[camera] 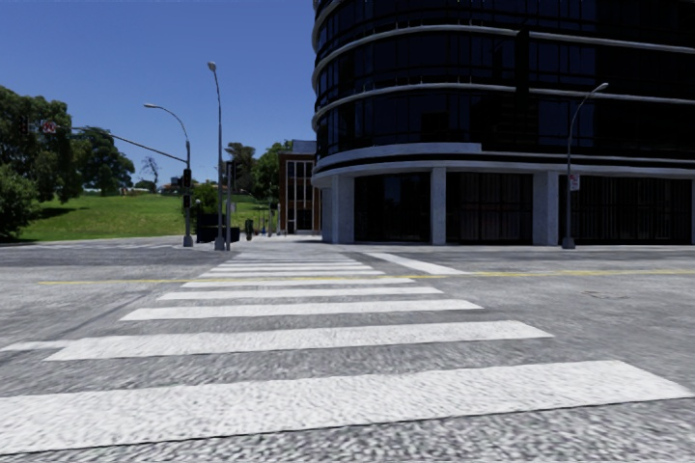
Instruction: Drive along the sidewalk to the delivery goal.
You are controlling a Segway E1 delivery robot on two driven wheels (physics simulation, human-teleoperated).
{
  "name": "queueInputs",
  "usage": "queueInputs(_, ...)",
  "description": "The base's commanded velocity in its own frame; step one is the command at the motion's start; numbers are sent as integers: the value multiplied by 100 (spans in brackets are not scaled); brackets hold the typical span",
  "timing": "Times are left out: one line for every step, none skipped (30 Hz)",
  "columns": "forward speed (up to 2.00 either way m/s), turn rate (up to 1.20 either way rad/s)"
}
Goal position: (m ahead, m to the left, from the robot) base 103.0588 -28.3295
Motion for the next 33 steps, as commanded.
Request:
queueInputs(200, 28)
queueInputs(200, 28)
queueInputs(200, 28)
queueInputs(200, 28)
queueInputs(200, 28)
queueInputs(200, 28)
queueInputs(200, 28)
queueInputs(200, 28)
queueInputs(200, 28)
queueInputs(200, 28)
queueInputs(200, 28)
queueInputs(200, 28)
queueInputs(200, 28)
queueInputs(200, 28)
queueInputs(200, 28)
queueInputs(200, 28)
queueInputs(200, 28)
queueInputs(200, 28)
queueInputs(200, 28)
queueInputs(200, 28)
queueInputs(200, 28)
queueInputs(200, 28)
queueInputs(200, 28)
queueInputs(200, 28)
queueInputs(200, 28)
queueInputs(200, 28)
queueInputs(200, 28)
queueInputs(200, 28)
queueInputs(200, 28)
queueInputs(200, 28)
queueInputs(200, 28)
queueInputs(200, 28)
queueInputs(200, 28)
